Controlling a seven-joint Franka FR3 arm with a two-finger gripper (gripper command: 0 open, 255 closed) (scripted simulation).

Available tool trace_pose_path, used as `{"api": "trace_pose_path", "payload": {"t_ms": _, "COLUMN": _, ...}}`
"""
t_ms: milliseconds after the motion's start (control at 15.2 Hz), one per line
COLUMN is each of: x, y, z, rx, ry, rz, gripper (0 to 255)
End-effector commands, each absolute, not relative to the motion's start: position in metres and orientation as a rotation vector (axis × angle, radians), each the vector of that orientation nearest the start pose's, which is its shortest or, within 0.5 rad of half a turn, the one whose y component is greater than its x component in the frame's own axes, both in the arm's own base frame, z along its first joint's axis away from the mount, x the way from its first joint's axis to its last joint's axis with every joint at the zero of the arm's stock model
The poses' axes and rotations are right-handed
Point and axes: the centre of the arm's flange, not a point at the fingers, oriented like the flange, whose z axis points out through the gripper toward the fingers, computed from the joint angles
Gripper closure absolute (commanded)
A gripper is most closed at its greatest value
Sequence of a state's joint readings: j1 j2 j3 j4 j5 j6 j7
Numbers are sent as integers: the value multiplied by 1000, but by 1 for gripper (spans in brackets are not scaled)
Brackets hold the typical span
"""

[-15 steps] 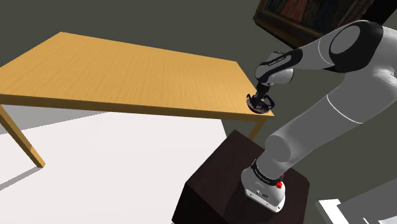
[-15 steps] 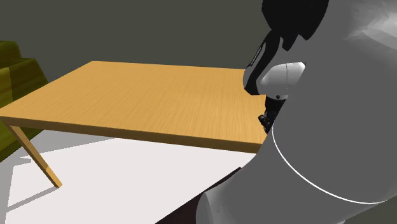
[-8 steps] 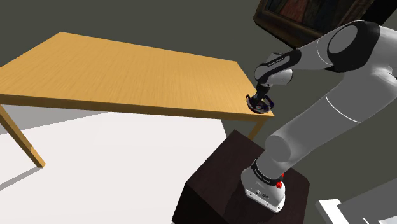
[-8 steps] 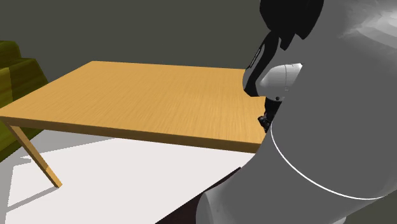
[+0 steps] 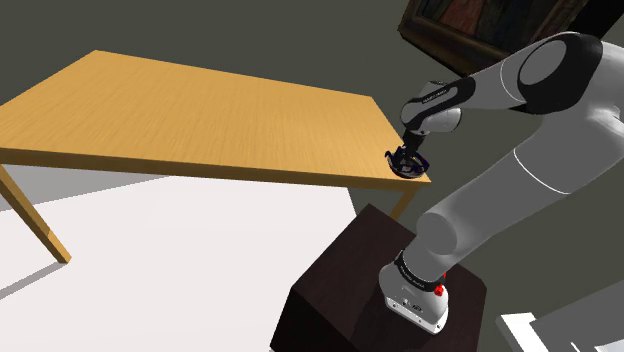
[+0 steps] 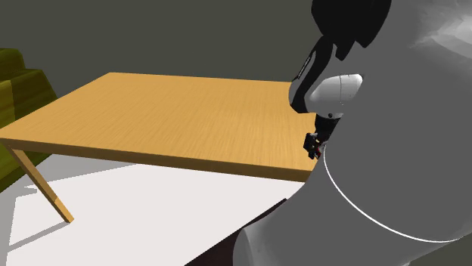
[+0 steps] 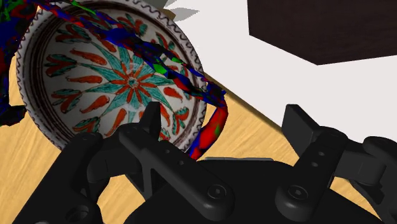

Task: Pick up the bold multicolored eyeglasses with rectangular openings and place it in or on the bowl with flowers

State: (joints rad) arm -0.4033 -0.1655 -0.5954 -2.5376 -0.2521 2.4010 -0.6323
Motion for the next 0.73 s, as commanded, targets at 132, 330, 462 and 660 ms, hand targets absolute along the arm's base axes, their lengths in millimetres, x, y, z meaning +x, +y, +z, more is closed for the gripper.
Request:
{"api": "trace_pose_path", "payload": {"t_ms": 132, "x": 246, "y": -373, "z": 367, "rx": -3188, "ry": 279, "rz": 81, "gripper": 0}}
{"api": "trace_pose_path", "payload": {"t_ms": 330, "x": 246, "y": -373, "z": 367, "rx": -3188, "ry": 279, "rz": 81, "gripper": 0}}
{"api": "trace_pose_path", "payload": {"t_ms": 462, "x": 246, "y": -373, "z": 367, "rx": -3188, "ry": 279, "rz": 81, "gripper": 0}}
{"api": "trace_pose_path", "payload": {"t_ms": 660, "x": 246, "y": -373, "z": 367, "rx": -3188, "ry": 279, "rz": 81, "gripper": 0}}
